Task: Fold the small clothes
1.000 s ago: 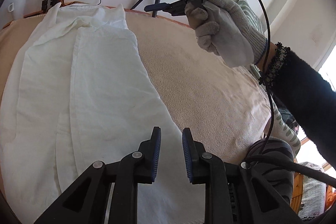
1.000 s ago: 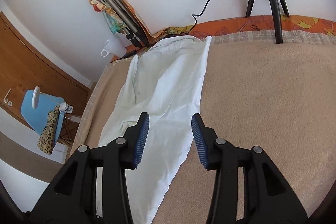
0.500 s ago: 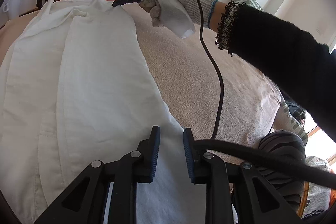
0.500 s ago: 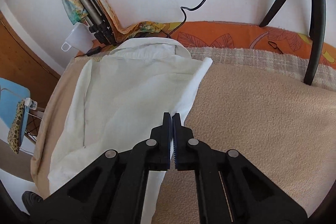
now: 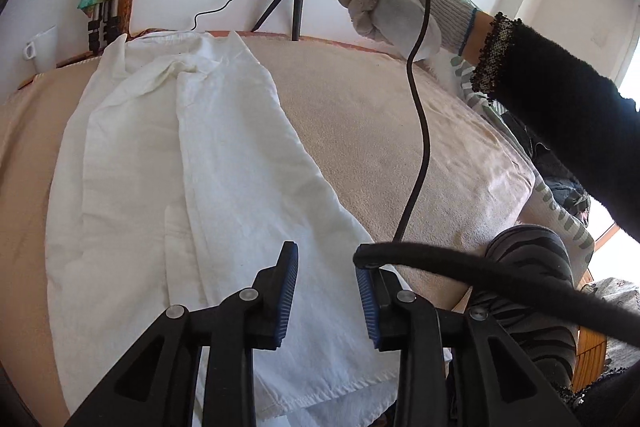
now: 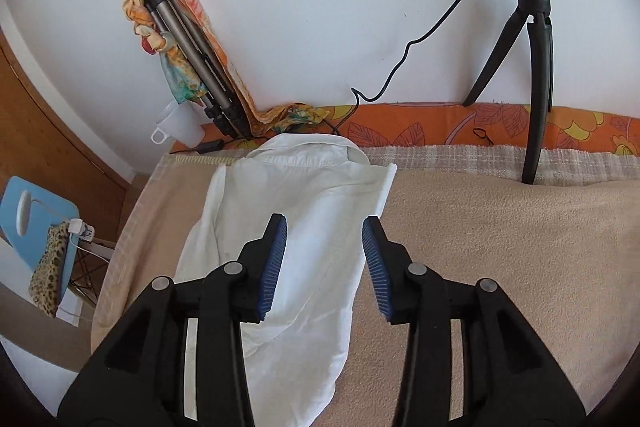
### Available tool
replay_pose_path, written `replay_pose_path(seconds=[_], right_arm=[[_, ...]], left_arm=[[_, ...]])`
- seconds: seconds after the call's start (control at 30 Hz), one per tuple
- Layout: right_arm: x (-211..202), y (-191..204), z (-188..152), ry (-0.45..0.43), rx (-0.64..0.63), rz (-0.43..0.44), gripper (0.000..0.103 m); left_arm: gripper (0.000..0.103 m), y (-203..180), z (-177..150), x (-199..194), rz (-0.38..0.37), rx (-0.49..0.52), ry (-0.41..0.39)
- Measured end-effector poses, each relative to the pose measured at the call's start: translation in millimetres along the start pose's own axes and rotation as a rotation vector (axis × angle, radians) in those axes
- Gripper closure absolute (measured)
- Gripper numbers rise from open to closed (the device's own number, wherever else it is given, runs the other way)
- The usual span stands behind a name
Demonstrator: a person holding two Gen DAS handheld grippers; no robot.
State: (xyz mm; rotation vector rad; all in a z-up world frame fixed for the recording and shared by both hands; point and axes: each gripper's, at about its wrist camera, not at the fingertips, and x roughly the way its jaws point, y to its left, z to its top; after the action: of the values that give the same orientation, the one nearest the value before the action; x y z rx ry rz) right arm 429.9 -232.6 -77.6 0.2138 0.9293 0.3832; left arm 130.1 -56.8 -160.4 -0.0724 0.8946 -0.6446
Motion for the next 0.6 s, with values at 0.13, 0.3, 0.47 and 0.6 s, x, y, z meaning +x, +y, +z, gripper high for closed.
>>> replay_pose_path(seconds=[0.13, 0.3, 0.47, 0.6], right_arm=[[-73, 15, -12, -0.068, 0.003, 0.000, 0.061], [-154, 30, -37, -0.154, -0.031, -0.100, 0.061], [-223, 26, -66, -0.207, 0.026, -0.085, 0.061], [-265, 30, -106, -0.221, 0.039, -0.066, 0.056]], left_arm=[[0.072, 3, -7, -26, 0.071, 0.046, -0.010], [0.072, 2, -11, -61, 0.132, 0.109, -0.054], [0.070, 1, -16, -86, 0.225, 0.188, -0.100], [0.070, 10, -19, -95, 0.305, 0.213, -0.125]])
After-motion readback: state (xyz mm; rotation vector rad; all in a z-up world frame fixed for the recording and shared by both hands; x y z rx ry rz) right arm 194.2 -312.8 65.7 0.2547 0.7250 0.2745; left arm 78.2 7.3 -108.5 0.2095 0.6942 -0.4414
